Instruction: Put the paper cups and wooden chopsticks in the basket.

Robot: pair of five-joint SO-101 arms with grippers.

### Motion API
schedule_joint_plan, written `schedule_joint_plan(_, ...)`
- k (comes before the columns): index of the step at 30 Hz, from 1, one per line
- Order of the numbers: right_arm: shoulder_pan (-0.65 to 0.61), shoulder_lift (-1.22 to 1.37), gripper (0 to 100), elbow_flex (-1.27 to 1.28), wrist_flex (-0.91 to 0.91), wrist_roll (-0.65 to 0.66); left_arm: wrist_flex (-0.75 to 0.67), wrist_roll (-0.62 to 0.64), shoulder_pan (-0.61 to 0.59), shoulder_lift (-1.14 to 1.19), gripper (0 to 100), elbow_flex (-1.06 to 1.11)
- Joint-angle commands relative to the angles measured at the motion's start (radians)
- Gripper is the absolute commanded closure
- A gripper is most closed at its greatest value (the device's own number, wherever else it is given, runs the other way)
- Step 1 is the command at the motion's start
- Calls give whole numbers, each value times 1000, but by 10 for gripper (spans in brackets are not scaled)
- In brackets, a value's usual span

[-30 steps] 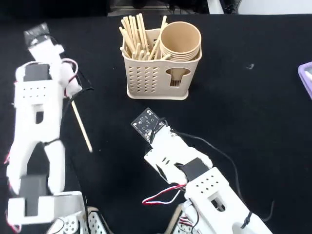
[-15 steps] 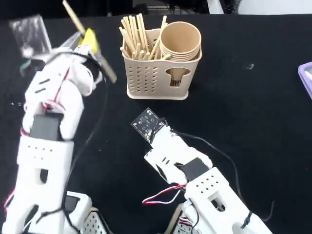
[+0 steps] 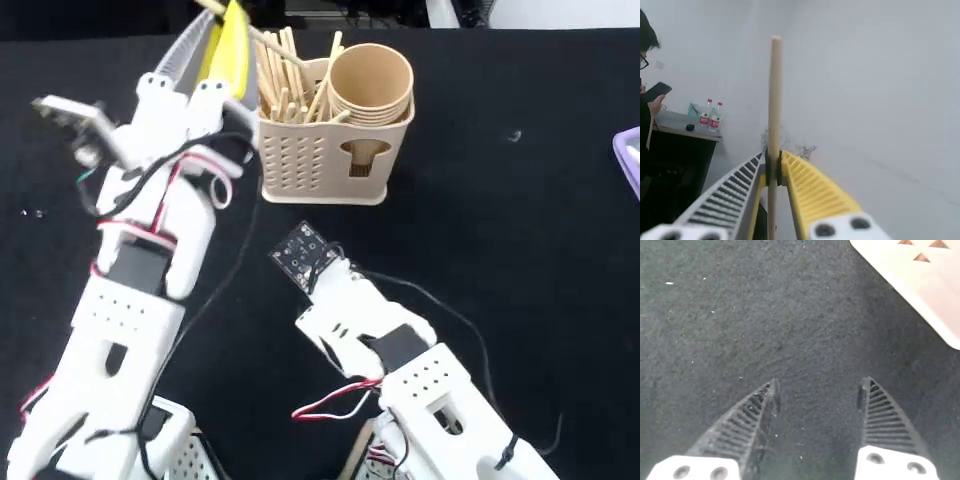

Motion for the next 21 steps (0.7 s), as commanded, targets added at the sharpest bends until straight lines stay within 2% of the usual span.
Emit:
schedule_joint_plan(1, -14, -25, 747, -7, -21, -8, -17, -11, 2, 117, 968, -108)
schedule_joint_plan(4, -14, -25, 747, -5, -21, -8, -9, -12, 1, 180, 966, -119)
schedule_joint_plan(6, -14, -25, 747, -5, -21, -8, 44, -57, -1, 199, 945, -128)
schedule_joint_plan(9, -14, -25, 747, -5, -21, -8, 167, -138, 1, 210, 826, -160)
schedule_joint_plan(13, -14, -25, 747, -5, -21, -8, 336, -81, -1, 199, 672, -237)
schedule_joint_plan(18, -14, -25, 747, -5, -21, -8, 569, -28, -39, 199, 658, -472)
schedule_joint_plan(21, -14, -22, 747, -4, -21, -8, 812, -14, -62, 184, 658, -634)
